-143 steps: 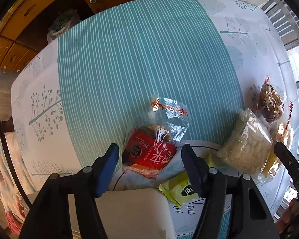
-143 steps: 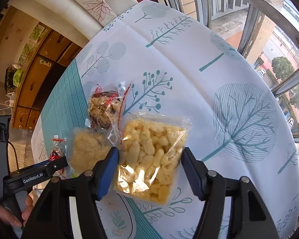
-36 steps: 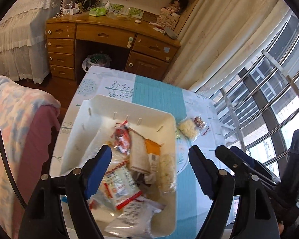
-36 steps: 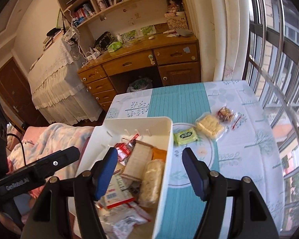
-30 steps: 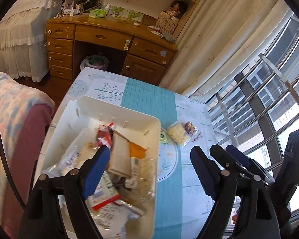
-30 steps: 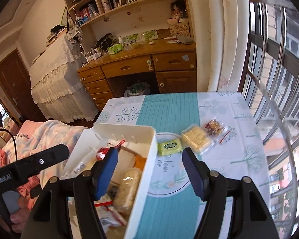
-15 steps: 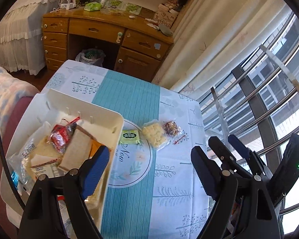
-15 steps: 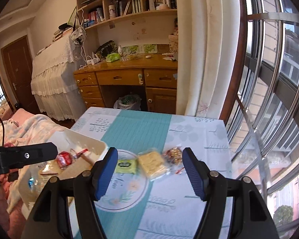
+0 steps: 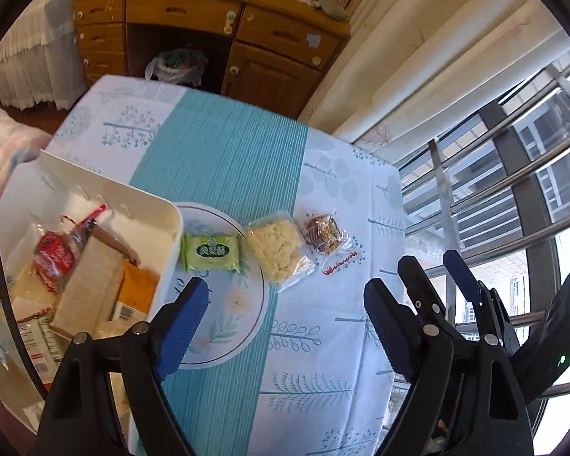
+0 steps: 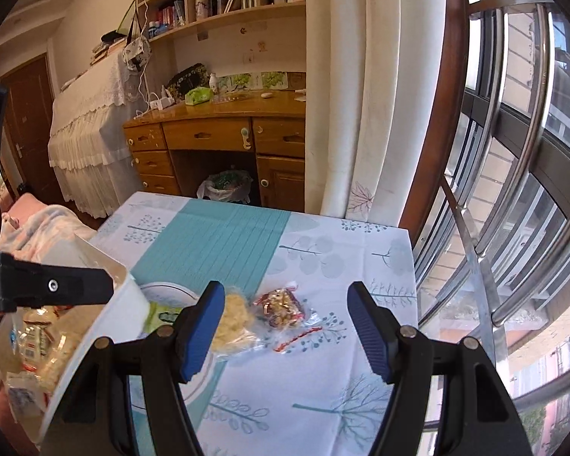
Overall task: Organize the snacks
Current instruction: 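Move both grippers back to the remaining snacks on the cloth, then grasp the small puffed-snack bag with the left gripper while the right gripper grasps the nut bag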
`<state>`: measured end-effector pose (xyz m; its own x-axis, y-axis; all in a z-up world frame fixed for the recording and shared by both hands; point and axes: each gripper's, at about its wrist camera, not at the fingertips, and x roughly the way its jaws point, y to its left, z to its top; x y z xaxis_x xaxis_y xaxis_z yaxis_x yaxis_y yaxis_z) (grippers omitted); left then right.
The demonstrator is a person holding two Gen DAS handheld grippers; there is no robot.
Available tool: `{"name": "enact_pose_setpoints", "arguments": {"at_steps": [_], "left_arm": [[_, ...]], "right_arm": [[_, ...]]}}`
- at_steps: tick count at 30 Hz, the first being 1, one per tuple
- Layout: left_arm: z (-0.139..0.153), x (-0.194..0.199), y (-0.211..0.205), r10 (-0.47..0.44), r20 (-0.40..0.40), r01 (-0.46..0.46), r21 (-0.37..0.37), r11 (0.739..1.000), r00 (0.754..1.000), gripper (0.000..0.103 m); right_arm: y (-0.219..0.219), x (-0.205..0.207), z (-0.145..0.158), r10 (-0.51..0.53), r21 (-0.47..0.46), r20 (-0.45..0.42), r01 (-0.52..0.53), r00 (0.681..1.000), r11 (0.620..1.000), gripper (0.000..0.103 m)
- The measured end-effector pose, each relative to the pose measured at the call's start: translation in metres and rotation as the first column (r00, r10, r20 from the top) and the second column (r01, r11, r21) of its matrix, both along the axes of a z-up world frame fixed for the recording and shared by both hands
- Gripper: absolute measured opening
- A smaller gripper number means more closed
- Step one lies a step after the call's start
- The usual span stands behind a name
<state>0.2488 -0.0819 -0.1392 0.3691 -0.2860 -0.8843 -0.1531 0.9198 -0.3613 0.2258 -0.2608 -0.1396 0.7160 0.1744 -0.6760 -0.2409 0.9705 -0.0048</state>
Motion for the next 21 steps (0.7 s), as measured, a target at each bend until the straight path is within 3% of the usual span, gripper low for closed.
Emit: {"name": "enact_pose_setpoints", "arguments": {"at_steps": [8,17,21], "left_arm": [[-0.050,0.034,-0.021,0.064,-0.163,-0.072,-0.039,0.997,0.984,0.083],[-0.102,0.068,-0.024,0.161,-0.314,-0.159,0.032,0.987,0.936,0.083],[-0.118,0.080,-0.024,0.192,-0.353,-0.180,0.067,0.981,0.916,0.083]], "right_arm": [[-0.001,0.016,-0.042,0.071,-0.091,-0.018,-0.072,0.997,0.993,0.067],[0.000,0.034,-0.087,0.138,-0.083,-0.037,-0.140,0.990,0.987,0.067],[0.011,0.038,-0.103,0.198,-0.126,-0.041,-0.202,0.979,0.971,0.067]]}}
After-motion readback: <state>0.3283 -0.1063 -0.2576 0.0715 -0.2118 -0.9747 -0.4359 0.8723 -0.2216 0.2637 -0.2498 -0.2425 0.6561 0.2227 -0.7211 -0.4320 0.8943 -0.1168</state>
